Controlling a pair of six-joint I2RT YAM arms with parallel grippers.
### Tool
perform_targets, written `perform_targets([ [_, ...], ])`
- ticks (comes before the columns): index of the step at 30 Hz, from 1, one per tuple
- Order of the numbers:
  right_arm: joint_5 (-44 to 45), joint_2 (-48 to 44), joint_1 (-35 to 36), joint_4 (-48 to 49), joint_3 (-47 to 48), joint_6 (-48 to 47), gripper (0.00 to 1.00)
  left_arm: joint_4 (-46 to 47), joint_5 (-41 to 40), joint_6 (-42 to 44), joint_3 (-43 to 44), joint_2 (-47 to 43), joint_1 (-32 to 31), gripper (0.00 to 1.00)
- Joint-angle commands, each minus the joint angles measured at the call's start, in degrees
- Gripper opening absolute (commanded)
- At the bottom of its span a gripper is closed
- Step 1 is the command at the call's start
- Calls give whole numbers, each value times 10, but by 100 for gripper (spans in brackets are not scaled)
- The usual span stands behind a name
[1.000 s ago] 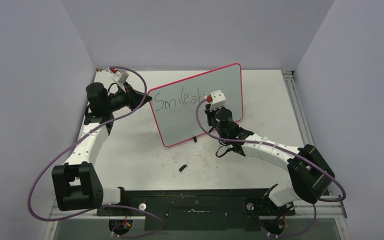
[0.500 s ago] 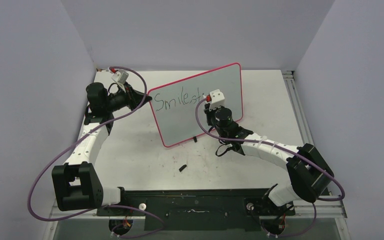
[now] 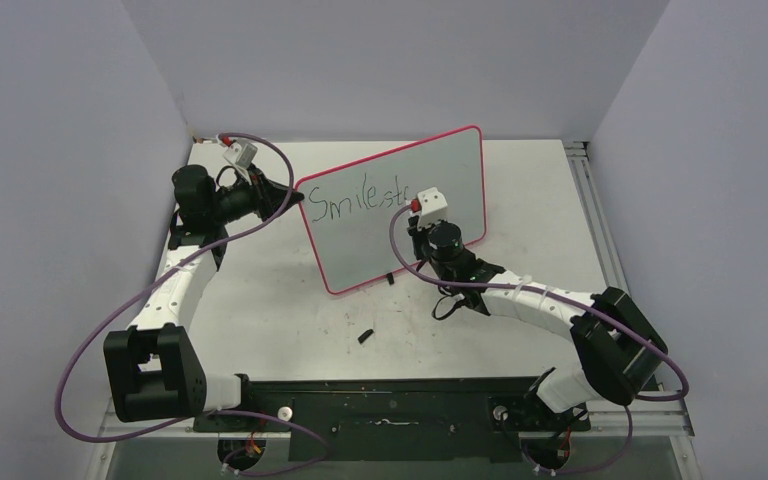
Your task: Write a sentence on the whiteboard
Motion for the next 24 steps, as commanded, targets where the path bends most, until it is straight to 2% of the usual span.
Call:
perform_targets([
  [1, 25, -9, 1, -1, 0, 11, 5, 12, 10, 6, 2, -16, 2, 0],
  [24, 34, 10, -9, 7, 65, -23, 5, 11, 10, 6, 2, -18, 2, 0],
])
